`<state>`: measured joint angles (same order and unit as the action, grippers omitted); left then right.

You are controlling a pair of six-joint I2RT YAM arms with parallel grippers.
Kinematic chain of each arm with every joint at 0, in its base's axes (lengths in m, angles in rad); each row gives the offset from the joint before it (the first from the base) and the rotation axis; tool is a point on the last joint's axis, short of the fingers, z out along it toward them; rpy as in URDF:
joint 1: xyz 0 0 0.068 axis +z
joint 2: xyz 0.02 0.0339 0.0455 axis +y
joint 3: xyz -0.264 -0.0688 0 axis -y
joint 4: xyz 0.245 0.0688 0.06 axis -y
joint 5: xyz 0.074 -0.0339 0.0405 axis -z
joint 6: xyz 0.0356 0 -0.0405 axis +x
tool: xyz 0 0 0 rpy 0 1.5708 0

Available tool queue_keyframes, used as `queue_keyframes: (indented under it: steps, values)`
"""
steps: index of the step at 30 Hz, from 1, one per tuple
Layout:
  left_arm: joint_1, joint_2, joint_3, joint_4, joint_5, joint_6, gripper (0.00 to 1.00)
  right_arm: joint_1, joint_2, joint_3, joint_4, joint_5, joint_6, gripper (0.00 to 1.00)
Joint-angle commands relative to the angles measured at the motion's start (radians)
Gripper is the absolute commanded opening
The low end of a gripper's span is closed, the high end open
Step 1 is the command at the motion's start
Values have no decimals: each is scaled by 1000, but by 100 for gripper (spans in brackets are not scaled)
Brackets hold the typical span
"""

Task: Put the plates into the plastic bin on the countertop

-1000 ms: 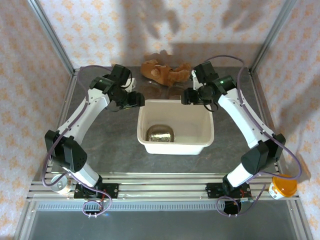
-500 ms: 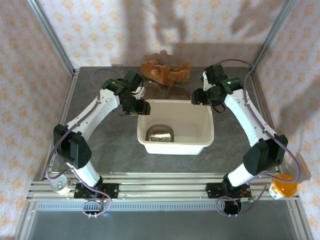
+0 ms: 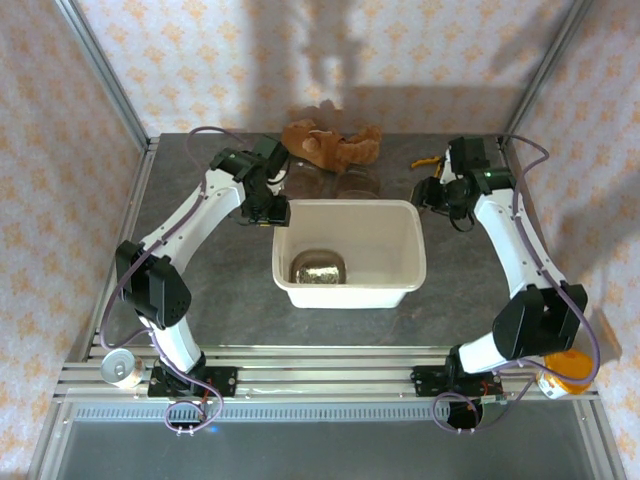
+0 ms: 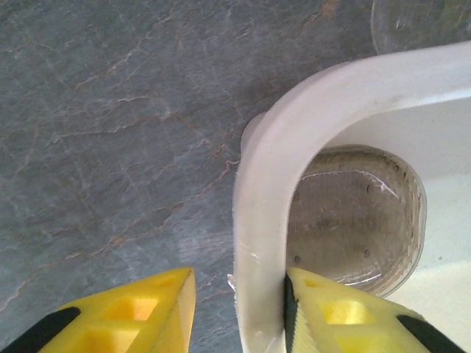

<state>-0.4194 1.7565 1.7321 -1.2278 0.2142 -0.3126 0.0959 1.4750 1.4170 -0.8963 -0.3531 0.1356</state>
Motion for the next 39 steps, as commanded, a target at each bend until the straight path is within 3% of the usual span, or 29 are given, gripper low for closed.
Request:
queue_keyframes:
  steps: [1, 13, 19, 26, 27, 32, 35, 39]
  values:
    - [-5, 10, 45, -108, -104, 11, 35, -12, 15, -13, 53, -15, 21, 59]
    - [31, -11, 66, -198, -217, 52, 26, -14, 45, -90, 96, -30, 32, 59]
    - [120, -21, 50, -209, -188, 77, 24, -14, 50, -117, 115, -50, 38, 59]
    - [159, -12, 88, -253, -178, 110, 23, -14, 72, -148, 145, -69, 55, 59]
    - [157, -16, 99, -250, -150, 109, 25, -14, 73, -152, 143, -64, 56, 59]
    - [113, -47, 166, -218, -65, 77, 52, -15, 72, -162, 142, -47, 57, 59]
    - [76, -36, 166, -204, -6, 59, 56, -15, 75, -149, 144, -73, 64, 59]
    - [50, -5, 96, -208, -18, 45, 56, -15, 75, -135, 125, -75, 61, 59]
